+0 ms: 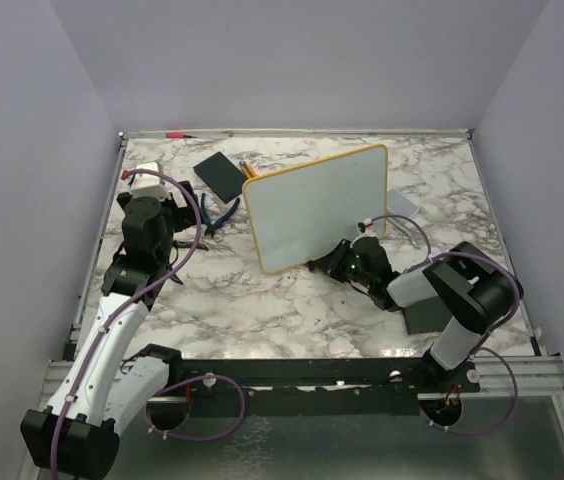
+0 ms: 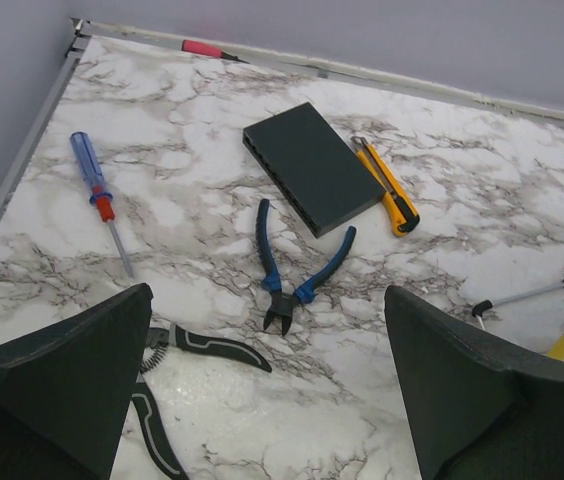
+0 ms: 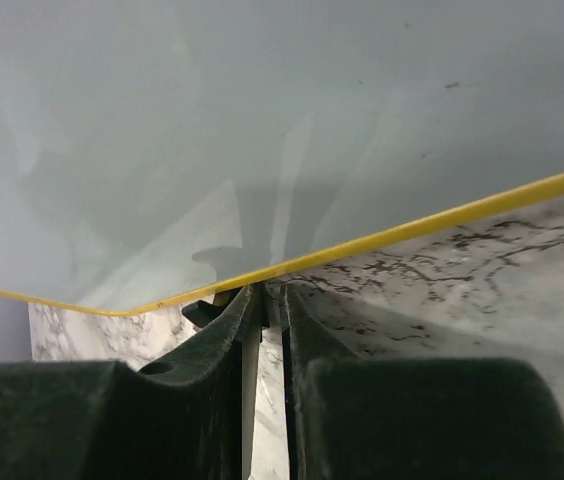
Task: Write a sentence on the whiteboard
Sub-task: Adjust the whiteboard at the center of the board.
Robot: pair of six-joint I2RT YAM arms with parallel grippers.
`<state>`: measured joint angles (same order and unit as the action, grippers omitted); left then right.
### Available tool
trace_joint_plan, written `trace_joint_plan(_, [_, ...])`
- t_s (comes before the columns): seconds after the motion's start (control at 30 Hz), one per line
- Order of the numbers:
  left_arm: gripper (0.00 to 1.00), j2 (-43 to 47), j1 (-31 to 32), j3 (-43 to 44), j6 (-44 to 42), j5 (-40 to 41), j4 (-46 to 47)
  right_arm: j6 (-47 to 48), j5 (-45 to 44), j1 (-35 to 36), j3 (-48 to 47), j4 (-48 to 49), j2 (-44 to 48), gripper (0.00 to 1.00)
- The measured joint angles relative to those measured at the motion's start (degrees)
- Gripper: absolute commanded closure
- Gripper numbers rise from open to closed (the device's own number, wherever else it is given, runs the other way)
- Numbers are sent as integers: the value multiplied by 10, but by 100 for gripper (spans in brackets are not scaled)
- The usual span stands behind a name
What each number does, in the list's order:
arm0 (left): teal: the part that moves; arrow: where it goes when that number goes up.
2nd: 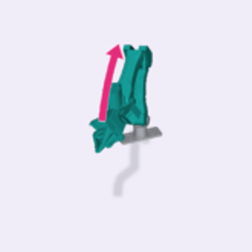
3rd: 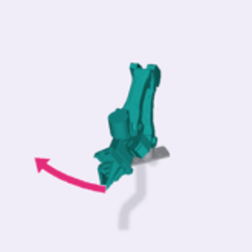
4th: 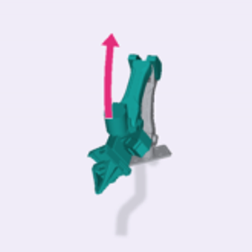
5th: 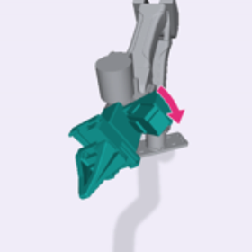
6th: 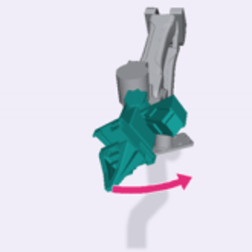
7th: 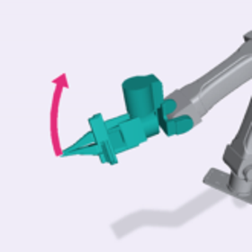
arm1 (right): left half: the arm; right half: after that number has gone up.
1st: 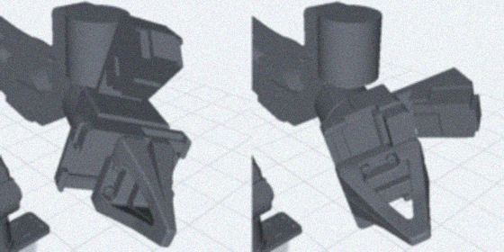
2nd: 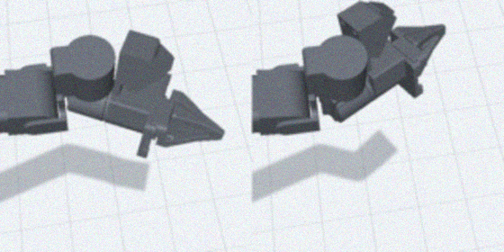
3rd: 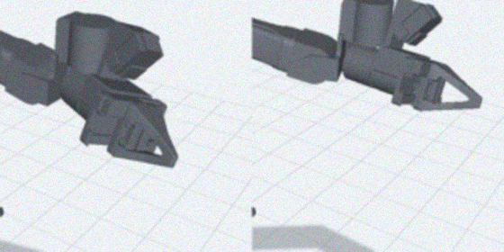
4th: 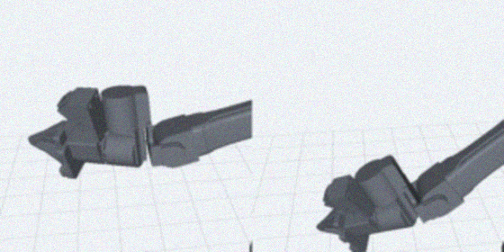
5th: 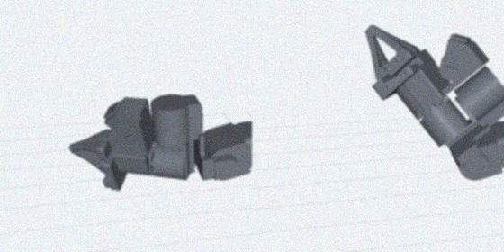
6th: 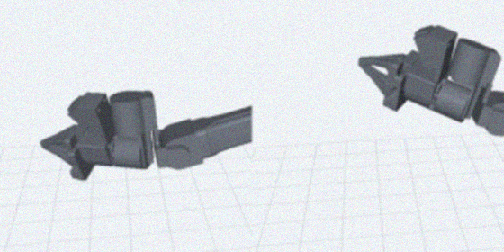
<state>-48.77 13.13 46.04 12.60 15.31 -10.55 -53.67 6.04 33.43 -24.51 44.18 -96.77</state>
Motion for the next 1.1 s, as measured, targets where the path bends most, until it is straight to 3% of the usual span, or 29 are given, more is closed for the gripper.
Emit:
trace_joint_plan(0.3, [1, 17, -7, 0, 0, 30, -1, -40, -115, 97, -51, 25, -54, 83])
trace_joint_plan(0.53, [1, 20, -6, 0, 0, 36, -3, -42, -154, 118, -65, 24, -55, 82])
trace_joint_plan(0.8, [1, 22, -7, 0, 0, 36, -4, -44, -178, 134, -46, 15, -7, 81])
trace_joint_plan(0.97, [1, 22, -7, 0, 0, 36, -4, -42, -188, 135, -25, -6, 22, 74])
trace_joint_plan(1.1, [1, 23, -6, 0, -2, 33, -4, -27, -213, 135, -7, -61, 99, 66])
